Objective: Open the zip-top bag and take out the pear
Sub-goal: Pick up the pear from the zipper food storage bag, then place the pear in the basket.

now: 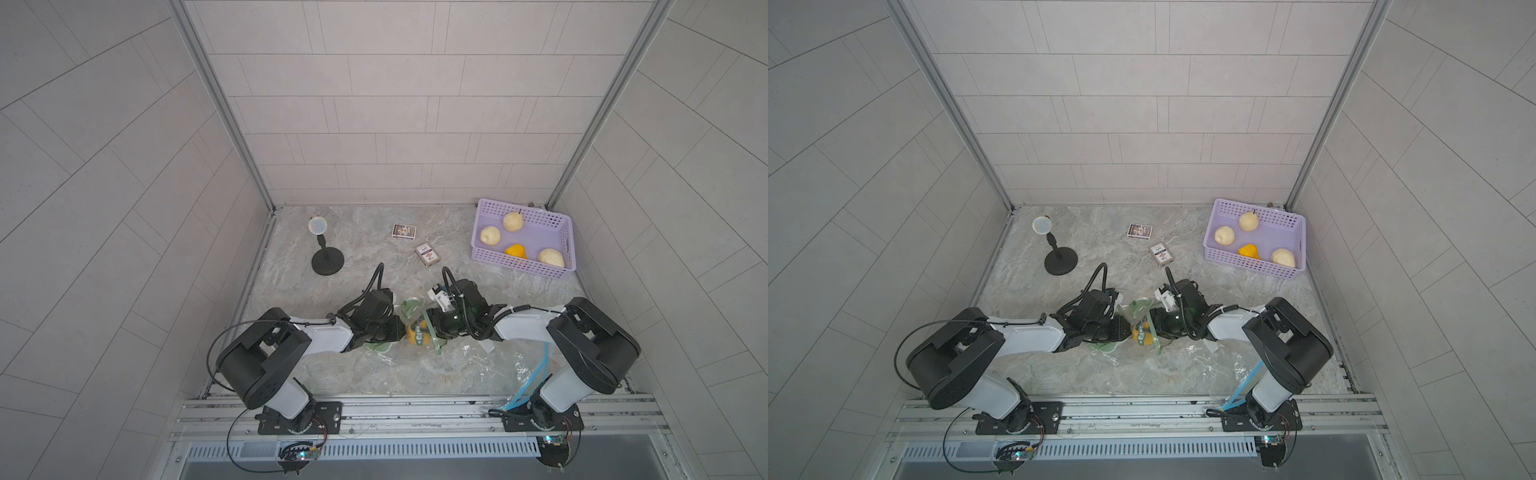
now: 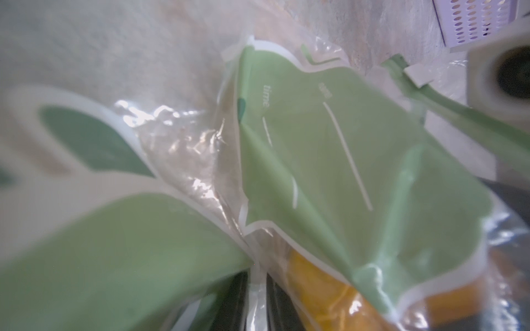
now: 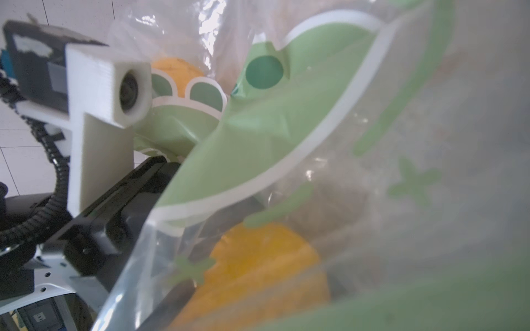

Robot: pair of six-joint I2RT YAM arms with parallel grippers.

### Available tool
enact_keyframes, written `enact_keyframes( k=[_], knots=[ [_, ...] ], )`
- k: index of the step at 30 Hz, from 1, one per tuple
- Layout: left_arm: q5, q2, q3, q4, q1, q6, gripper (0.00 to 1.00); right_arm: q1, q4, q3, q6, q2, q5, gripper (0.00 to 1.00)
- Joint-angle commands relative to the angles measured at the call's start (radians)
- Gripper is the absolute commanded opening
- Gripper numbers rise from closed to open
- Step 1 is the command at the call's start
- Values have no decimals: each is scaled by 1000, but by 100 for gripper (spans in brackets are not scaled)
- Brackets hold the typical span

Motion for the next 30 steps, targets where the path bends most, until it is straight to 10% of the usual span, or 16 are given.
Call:
enact_keyframes(
  k=[1, 12, 20, 25, 30],
  knots=[
    [-9, -19, -11, -63, 32, 47, 19, -36, -181, -5, -59, -131, 8, 47],
    [55, -91, 7, -1, 86, 4, 19, -631, -652, 107, -214, -551, -99, 41],
    [62, -345, 188, -222, 94, -3, 62, -849, -601, 562, -248, -70, 251, 45],
    [-29, -466, 196, -410, 181, 33, 79, -854, -662, 916, -272, 333, 246, 53],
    [-19, -573, 113, -497, 356, 95, 85, -869, -676, 1040, -307, 434, 263, 88]
  ],
)
